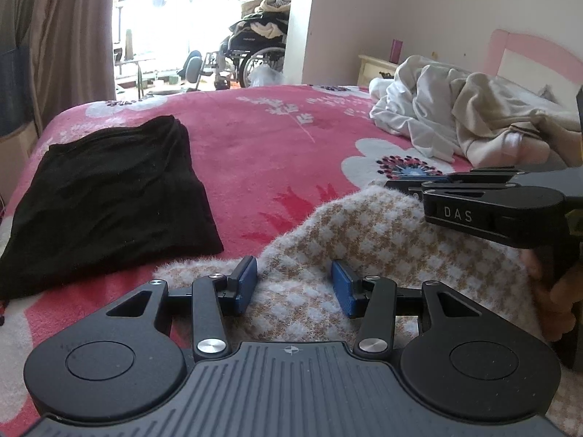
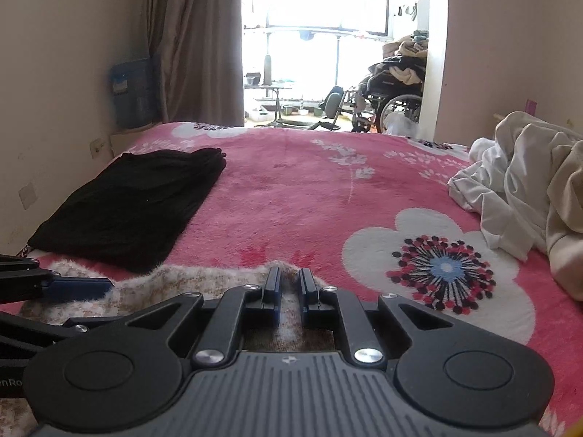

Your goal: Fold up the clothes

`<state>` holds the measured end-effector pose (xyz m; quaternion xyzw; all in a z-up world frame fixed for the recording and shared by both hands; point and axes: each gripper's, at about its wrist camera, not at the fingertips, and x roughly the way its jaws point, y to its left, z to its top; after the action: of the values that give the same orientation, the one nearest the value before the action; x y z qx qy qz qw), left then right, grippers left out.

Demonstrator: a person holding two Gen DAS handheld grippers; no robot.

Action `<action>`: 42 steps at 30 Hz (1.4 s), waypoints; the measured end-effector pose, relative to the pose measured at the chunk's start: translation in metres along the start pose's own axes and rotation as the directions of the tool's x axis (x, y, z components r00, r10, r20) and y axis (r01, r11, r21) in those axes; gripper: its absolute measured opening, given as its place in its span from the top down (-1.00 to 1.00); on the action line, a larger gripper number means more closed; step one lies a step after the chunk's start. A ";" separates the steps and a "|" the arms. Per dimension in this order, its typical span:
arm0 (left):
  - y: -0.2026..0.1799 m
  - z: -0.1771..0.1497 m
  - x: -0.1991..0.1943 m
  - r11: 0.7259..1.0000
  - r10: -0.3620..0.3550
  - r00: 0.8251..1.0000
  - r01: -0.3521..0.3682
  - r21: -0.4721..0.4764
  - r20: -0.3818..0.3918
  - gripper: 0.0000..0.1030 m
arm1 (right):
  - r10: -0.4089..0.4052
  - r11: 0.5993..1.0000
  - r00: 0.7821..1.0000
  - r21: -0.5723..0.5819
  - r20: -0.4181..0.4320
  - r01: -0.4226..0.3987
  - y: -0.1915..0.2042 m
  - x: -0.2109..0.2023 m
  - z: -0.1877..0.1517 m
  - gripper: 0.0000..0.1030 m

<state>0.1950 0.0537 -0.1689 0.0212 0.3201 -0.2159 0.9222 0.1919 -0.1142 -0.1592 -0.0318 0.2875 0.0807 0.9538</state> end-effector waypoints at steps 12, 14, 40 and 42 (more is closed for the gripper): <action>-0.011 0.006 -0.010 0.998 0.043 0.999 -0.043 0.052 0.009 0.05 | 0.173 0.979 0.973 0.132 -0.151 -0.154 -0.072 -0.141 0.034 0.71; -0.017 0.007 -0.010 0.993 0.068 0.998 -0.069 0.093 0.014 0.02 | 0.168 0.984 0.959 0.089 -0.227 -0.152 -0.063 -0.158 0.013 0.73; 0.071 0.017 -0.046 0.853 -0.131 0.987 0.158 -0.498 0.088 -0.18 | 0.233 0.972 0.905 0.099 -0.357 -0.211 -0.019 -0.166 -0.079 0.69; 0.086 0.016 -0.063 0.817 -0.098 0.990 0.140 -0.559 0.104 -0.21 | 0.221 0.975 0.927 0.039 -0.303 -0.220 -0.013 -0.178 -0.060 0.61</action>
<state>0.1955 0.1525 -0.1275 -0.2803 0.3379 -0.1693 0.8824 0.0153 -0.1572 -0.1105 -0.0092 0.4334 0.1809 0.8828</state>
